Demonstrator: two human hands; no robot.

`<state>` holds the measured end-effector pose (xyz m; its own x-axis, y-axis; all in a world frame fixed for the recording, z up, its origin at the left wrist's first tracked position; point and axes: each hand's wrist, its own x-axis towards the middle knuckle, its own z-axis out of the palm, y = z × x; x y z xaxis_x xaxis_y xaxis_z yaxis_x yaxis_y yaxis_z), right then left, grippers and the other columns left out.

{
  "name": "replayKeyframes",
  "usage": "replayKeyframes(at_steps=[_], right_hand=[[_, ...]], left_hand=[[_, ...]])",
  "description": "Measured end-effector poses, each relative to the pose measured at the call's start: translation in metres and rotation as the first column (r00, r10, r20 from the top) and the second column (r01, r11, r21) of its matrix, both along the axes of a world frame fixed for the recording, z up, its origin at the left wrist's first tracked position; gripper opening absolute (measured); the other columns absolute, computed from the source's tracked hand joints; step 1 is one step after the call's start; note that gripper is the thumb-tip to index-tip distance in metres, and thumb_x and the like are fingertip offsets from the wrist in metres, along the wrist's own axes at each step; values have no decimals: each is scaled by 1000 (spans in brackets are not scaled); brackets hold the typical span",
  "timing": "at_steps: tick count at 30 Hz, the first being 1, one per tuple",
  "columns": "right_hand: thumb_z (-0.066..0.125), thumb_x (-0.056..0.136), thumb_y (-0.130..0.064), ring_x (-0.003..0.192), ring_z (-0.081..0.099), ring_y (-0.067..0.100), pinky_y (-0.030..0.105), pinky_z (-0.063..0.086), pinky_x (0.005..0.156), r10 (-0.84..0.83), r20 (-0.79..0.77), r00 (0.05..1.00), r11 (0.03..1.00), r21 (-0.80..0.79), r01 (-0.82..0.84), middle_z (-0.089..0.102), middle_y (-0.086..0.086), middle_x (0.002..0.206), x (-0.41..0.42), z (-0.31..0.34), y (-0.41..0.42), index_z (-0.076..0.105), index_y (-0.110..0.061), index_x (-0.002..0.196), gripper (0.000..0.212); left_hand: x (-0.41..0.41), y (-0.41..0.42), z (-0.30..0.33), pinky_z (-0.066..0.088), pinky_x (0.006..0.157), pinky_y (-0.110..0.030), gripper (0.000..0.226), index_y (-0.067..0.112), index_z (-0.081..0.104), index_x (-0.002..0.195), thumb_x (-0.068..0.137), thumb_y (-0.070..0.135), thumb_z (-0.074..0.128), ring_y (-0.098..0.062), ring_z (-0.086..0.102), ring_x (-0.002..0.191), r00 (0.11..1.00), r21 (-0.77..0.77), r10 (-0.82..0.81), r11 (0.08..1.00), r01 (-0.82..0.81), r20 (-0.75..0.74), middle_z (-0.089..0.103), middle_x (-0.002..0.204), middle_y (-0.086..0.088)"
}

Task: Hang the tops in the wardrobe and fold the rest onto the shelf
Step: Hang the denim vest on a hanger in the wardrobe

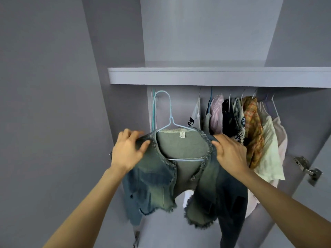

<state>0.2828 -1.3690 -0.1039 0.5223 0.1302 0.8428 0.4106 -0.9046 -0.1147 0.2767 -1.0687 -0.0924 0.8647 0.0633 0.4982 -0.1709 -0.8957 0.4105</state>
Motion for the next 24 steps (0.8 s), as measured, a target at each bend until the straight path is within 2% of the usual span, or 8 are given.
replayKeyframes(at_steps=[4,9,14,17,19,21,23,24], right_hand=[[53,90,-16,58,63,34,35,43,48,22,-111,994,991,133,-7,66,12,69,0,-1,4,66,1,86,22],[60,90,-11,70,65,32,35,45,58,67,-178,982,991,127,-44,68,12,77,-3,2,6,67,-1,88,12],[47,98,-19,75,64,28,33,44,60,105,-350,931,985,-93,-146,67,7,85,-10,3,-20,64,-5,99,22],[40,97,-41,71,57,20,32,37,59,74,-619,782,933,-233,-273,59,1,80,-14,5,-30,52,-14,100,30],[44,96,-45,68,55,18,32,38,58,7,-696,718,907,-299,-298,56,0,76,-16,3,-27,47,-17,100,29],[44,98,-40,67,53,19,33,35,58,41,-722,691,932,-221,-286,52,-1,71,-18,3,-25,48,-14,98,26],[47,98,-31,67,52,20,32,35,60,114,-736,668,963,-82,-255,51,0,71,-20,3,-23,49,-13,89,21],[48,97,-29,66,51,19,32,35,60,123,-746,655,970,-49,-238,51,0,70,-21,4,-22,48,-14,83,20]], left_hand=[[10,-9,4,41,94,-47,48,15,45,139,95,28,54,-32,49,113,976,87,-218,973,214,28,54,122,-10],[17,-19,13,44,77,-39,26,5,59,118,98,16,49,-36,57,91,957,14,-274,962,274,95,54,94,-11],[20,-18,1,35,68,-32,18,2,63,104,96,13,51,-36,56,86,976,-79,-177,979,188,123,56,89,-12],[22,-20,-7,37,71,-33,18,4,64,106,96,13,52,-35,57,90,980,-104,-178,977,187,85,58,92,-11],[24,-25,-10,36,71,-30,18,4,64,105,96,12,52,-34,58,90,976,-115,-206,970,214,74,58,93,-11],[29,-32,-13,38,77,-30,19,3,64,108,95,10,52,-35,58,94,973,-164,-225,960,229,44,59,96,-13],[36,-38,-16,36,98,-40,25,10,63,118,97,14,50,-34,54,108,977,-176,-204,966,191,-64,57,110,-12],[39,-40,-18,27,108,-48,29,18,60,124,97,19,49,-31,49,117,975,-146,-175,977,155,-137,54,119,-8]])
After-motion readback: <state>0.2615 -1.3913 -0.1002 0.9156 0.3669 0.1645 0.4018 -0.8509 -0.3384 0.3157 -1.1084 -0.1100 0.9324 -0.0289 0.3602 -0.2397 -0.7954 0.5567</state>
